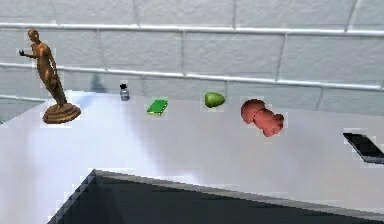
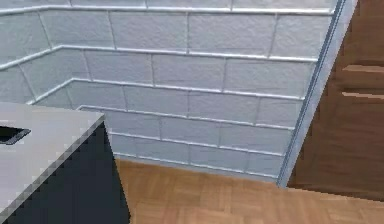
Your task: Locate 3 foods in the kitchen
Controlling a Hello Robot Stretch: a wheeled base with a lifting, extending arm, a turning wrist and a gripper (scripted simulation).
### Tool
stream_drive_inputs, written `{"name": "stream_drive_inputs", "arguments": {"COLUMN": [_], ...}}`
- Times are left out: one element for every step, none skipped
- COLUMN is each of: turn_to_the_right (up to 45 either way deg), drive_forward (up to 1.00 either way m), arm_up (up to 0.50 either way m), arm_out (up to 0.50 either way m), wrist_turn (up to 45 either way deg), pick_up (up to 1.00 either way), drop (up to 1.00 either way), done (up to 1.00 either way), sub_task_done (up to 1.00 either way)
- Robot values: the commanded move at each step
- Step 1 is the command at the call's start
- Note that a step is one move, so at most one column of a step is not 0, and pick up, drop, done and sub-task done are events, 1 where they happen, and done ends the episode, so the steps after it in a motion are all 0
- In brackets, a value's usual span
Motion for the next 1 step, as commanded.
{"name": "stream_drive_inputs", "arguments": {"turn_to_the_right": [0.0], "drive_forward": [0.0], "arm_up": [0.0], "arm_out": [0.0], "wrist_turn": [0.0], "pick_up": [0.0], "drop": [0.0], "done": [1.0], "sub_task_done": [0.0]}}
